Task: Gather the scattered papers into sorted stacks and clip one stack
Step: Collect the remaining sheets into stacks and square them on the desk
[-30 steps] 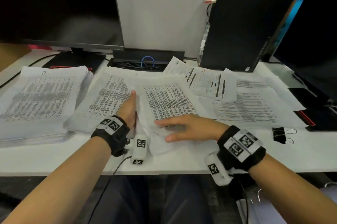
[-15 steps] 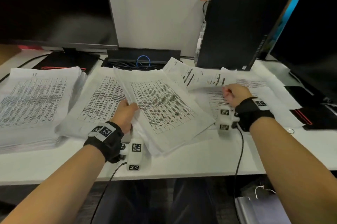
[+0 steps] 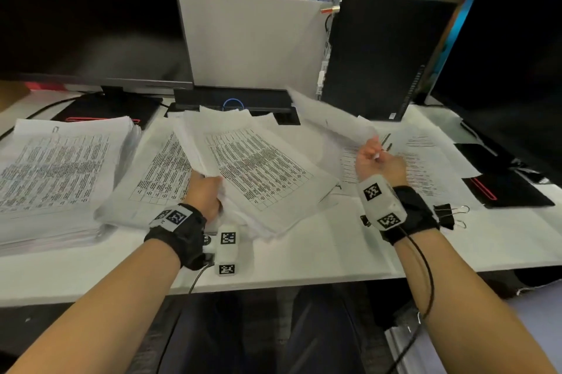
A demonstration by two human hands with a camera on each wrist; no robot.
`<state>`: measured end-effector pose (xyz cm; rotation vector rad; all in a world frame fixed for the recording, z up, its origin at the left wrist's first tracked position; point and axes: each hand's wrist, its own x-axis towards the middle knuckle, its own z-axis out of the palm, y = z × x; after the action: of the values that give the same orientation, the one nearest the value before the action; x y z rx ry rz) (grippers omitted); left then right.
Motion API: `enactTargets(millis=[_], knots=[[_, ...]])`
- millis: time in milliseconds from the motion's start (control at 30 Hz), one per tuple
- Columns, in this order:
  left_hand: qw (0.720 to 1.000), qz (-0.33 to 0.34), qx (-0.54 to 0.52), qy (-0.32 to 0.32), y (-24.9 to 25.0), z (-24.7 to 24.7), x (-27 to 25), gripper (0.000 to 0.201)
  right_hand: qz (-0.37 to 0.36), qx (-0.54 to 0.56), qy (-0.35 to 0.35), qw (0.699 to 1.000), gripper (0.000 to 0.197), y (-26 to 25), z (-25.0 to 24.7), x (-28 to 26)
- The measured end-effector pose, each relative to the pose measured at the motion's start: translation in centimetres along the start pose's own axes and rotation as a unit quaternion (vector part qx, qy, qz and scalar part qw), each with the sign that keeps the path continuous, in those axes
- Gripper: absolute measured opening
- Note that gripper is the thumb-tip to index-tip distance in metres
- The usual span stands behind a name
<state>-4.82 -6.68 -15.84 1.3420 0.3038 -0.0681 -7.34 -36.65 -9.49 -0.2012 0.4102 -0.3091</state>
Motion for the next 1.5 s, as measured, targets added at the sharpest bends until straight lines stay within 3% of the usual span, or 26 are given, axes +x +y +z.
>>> enactTargets(millis=[67, 167, 267, 333, 433, 500, 533, 567, 633, 700, 800, 833, 900, 933, 1000, 1033, 1100, 1200, 1267, 1300, 1367, 1433, 1500], knots=[[0.999, 0.017, 0.039, 0.012, -0.2, -0.3, 0.5, 0.027, 0.077, -0.120, -0.004, 0.990, 0.024, 0.9, 0.6, -0.9], [0.999, 0.012, 0.048, 0.006, -1.5, -1.1, 2.6, 0.039, 0.166, -0.316, -0.022, 0.934, 0.032, 3.7, 0.4, -1.7], [0.999, -0.011, 0.043, 0.001, -0.2, -0.5, 0.2, 0.022, 0.233, -0.396, -0.051, 0.887, 0.043, 6.6, -0.5, -2.2], [1.000, -0.004, 0.014, -0.006, 0.4, 0.0, -1.0, 0.014, 0.267, -0.441, -0.078, 0.853, 0.040, 8.2, -1.2, -2.9], [0.996, 0.014, -0.063, -0.055, 0.9, 0.6, -2.0, 0.033, 0.312, -0.519, -0.109, 0.788, 0.032, 10.1, -1.7, -4.1], [0.995, 0.041, -0.054, -0.074, 0.9, 0.4, -2.2, 0.031, 0.349, -0.557, -0.135, 0.742, 0.035, 11.0, -1.9, -4.7], [0.994, 0.047, -0.045, -0.086, 0.7, 0.4, -2.2, 0.031, 0.366, -0.592, -0.163, 0.699, 0.036, 11.3, -1.7, -5.0], [0.993, 0.057, -0.036, -0.095, 0.5, 0.2, -2.0, 0.031, 0.376, -0.642, -0.202, 0.636, 0.034, 11.3, -1.3, -5.6], [0.991, 0.072, -0.014, -0.110, 0.3, 0.0, -1.7, 0.036, 0.368, -0.740, -0.283, 0.487, 0.029, 10.6, 0.3, -6.5], [0.992, 0.067, 0.000, -0.108, 0.0, -0.3, -1.0, 0.046, 0.299, -0.835, -0.302, 0.350, 0.022, 8.9, 2.3, -6.2], [0.996, 0.034, -0.038, -0.067, -0.3, -0.9, -0.5, 0.054, 0.098, -0.954, -0.178, 0.222, 0.011, 5.2, 4.5, -2.9], [0.996, 0.026, -0.053, -0.064, -0.1, -0.9, -1.0, 0.053, 0.042, -0.976, -0.134, 0.165, 0.011, 4.0, 4.6, -1.7], [0.996, 0.013, -0.065, -0.055, 0.5, -0.9, -2.3, 0.038, 0.051, -0.996, -0.065, 0.030, 0.043, 2.3, 3.8, 0.4], [0.997, -0.004, -0.068, -0.045, 0.5, -1.0, -2.4, 0.029, 0.086, -0.995, -0.045, -0.011, 0.064, 1.9, 3.2, 1.1], [0.995, -0.020, -0.084, -0.050, 0.7, -1.0, -2.4, 0.026, 0.108, -0.993, -0.043, -0.021, 0.100, 1.7, 2.0, 2.1], [0.994, -0.028, -0.089, -0.061, 0.9, -1.1, -2.1, 0.034, 0.096, -0.994, -0.054, -0.022, 0.108, 1.6, 1.6, 2.4], [0.992, -0.039, -0.102, -0.065, 0.9, -1.1, -1.5, 0.044, 0.047, -0.995, -0.075, -0.038, 0.092, 1.7, 1.0, 2.8], [0.987, -0.056, -0.125, -0.084, 1.0, -1.3, -1.9, 0.042, -0.021, -0.991, -0.105, -0.075, 0.060, 1.9, -0.4, 2.9], [0.987, -0.055, -0.123, -0.086, 1.2, -1.2, -2.1, 0.033, -0.071, -0.989, -0.111, -0.067, 0.046, 1.6, -0.9, 2.9], [0.988, -0.053, -0.122, -0.083, 1.2, -1.1, -2.0, 0.033, -0.096, -0.988, -0.112, -0.048, 0.043, 1.2, -0.8, 3.1], [0.991, -0.048, -0.107, -0.070, 0.9, -0.9, -1.8, 0.034, -0.119, -0.988, -0.094, 0.019, 0.040, 0.2, 0.2, 3.1], [0.993, -0.044, -0.088, -0.066, 0.6, -0.7, -1.6, 0.035, -0.156, -0.980, -0.075, 0.101, 0.037, -0.9, 2.3, 2.6], [0.995, -0.042, -0.053, -0.080, 0.6, -0.5, -1.4, 0.035, -0.242, -0.951, -0.062, 0.181, 0.031, -1.7, 4.9, 1.3]])
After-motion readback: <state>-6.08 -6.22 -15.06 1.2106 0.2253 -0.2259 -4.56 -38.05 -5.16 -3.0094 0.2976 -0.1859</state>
